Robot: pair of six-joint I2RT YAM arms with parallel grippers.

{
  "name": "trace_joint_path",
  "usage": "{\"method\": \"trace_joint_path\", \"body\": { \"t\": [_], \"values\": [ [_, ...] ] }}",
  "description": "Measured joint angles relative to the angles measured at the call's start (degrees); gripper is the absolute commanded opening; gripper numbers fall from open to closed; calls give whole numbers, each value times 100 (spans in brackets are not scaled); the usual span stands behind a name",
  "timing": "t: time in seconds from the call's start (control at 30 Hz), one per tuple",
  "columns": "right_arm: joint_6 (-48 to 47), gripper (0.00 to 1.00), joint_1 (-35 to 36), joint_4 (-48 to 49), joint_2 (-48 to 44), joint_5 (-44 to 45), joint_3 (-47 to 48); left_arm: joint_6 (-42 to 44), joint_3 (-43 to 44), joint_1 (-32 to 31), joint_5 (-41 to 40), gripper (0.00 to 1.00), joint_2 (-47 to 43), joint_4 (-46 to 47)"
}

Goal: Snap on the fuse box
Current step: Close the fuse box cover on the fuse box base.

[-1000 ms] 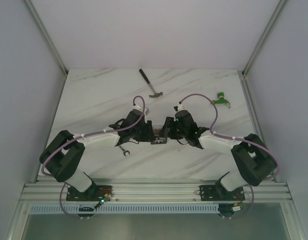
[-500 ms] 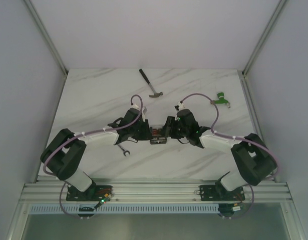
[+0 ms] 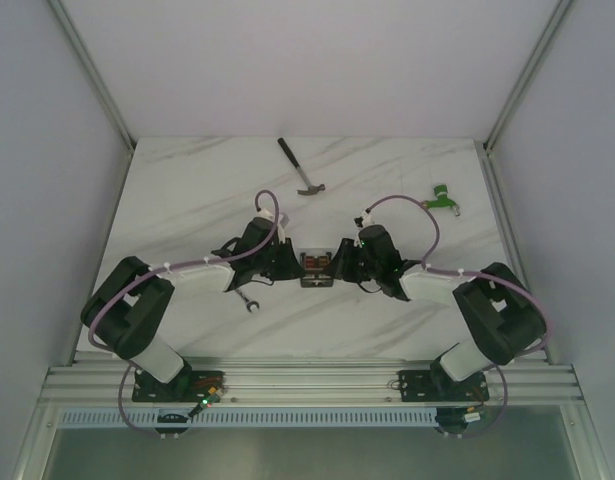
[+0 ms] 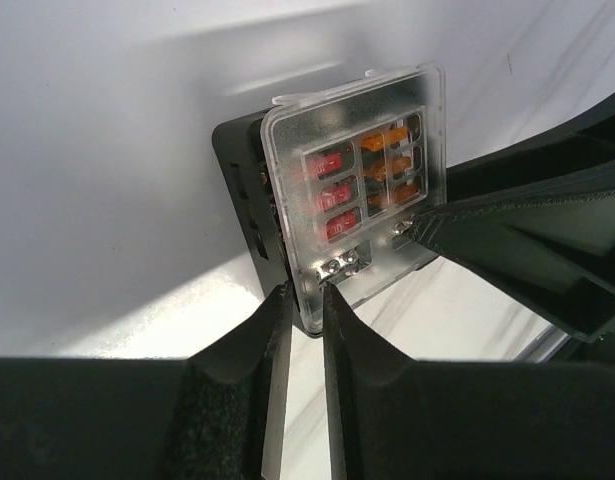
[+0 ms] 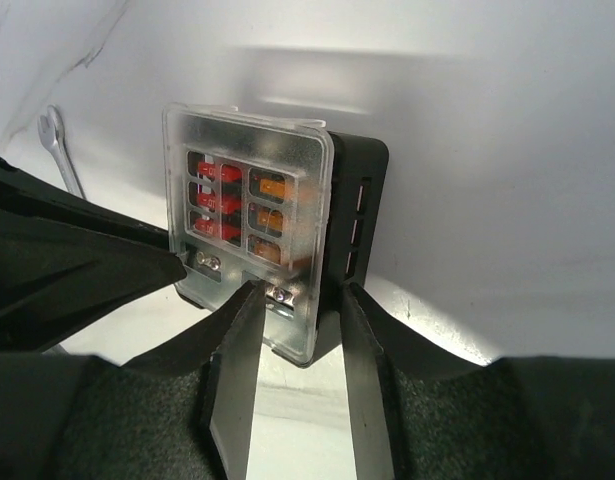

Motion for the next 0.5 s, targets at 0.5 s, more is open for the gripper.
{"method": "trace_joint_path", "body": {
  "t": [0.5],
  "values": [
    [247, 25, 160, 190, -492, -278, -557, -236, -673, 33, 304, 37, -463, 310]
  ]
}}
